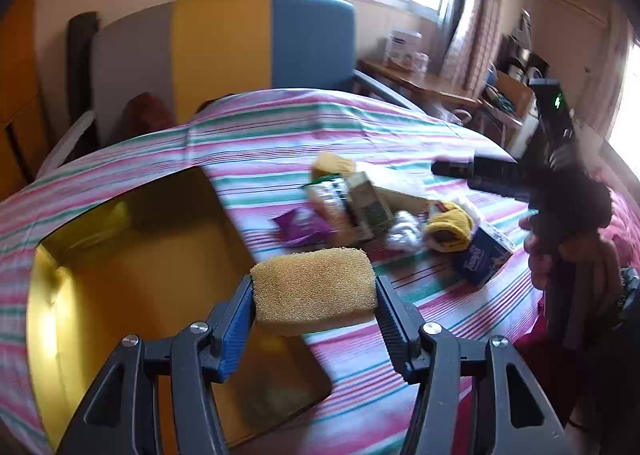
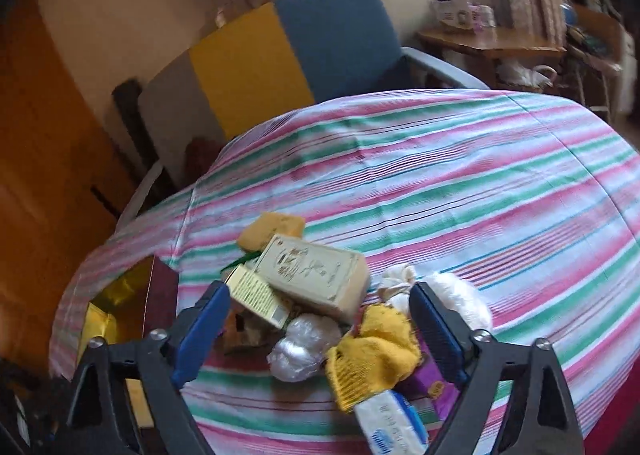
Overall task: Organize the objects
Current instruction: 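Carry the sponge into the gold tray and release it while right gripper grasps green-white box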
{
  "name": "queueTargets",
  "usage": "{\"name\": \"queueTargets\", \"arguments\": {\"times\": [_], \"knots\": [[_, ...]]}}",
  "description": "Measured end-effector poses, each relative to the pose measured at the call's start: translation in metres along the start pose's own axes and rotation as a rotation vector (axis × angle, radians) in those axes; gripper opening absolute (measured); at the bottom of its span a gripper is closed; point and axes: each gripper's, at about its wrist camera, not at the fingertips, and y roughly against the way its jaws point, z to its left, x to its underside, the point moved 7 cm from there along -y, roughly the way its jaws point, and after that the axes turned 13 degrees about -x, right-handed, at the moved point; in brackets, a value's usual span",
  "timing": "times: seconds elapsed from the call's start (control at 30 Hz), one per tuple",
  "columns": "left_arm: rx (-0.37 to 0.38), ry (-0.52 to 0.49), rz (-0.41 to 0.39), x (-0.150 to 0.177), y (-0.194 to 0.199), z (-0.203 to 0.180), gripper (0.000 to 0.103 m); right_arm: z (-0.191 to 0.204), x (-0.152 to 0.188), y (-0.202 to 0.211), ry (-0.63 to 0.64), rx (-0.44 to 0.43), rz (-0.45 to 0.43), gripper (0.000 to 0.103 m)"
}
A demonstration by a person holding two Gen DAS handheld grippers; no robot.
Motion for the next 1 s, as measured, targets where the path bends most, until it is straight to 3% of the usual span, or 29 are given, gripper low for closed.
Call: {"name": "queueTargets", "arguments": {"times": [0.13, 0.23, 0.47, 0.53, 0.6, 0.67, 0.77, 1.0], "knots": [[-0.023, 0.08, 0.0, 0.008, 0.011, 0.036, 0.059, 0.024, 0.017, -0.023, 0.122, 0.027, 0.11, 0.077], [-0.039, 0.127, 0.012, 0.016, 0.013, 0.058, 0.059, 0.043, 0.024, -0.044, 0.21, 0.054, 0.173, 0.076], [-0.072, 0.198, 0.017, 0.029, 0.02, 0.091, 0.059, 0.064, 0.024, -0.092, 0.317, 0.131, 0.242, 0.074], [-0.077, 0.213, 0.015, 0.031, 0.022, 0.098, 0.059, 0.062, 0.023, -0.109, 0.352, 0.183, 0.266, 0.053], [-0.082, 0.23, 0.007, 0.034, 0.025, 0.107, 0.059, 0.062, 0.022, -0.116, 0.406, 0.226, 0.268, 0.04], [-0.089, 0.251, 0.006, 0.038, 0.026, 0.118, 0.059, 0.065, 0.017, -0.109, 0.408, 0.212, 0.257, 0.033], [-0.107, 0.283, 0.012, 0.046, 0.027, 0.133, 0.059, 0.073, 0.013, -0.086, 0.422, 0.175, 0.217, 0.032], [-0.126, 0.4, 0.047, 0.054, 0.024, 0.184, 0.059, 0.074, 0.041, -0.056, 0.427, 0.048, 0.246, 0.033]]}}
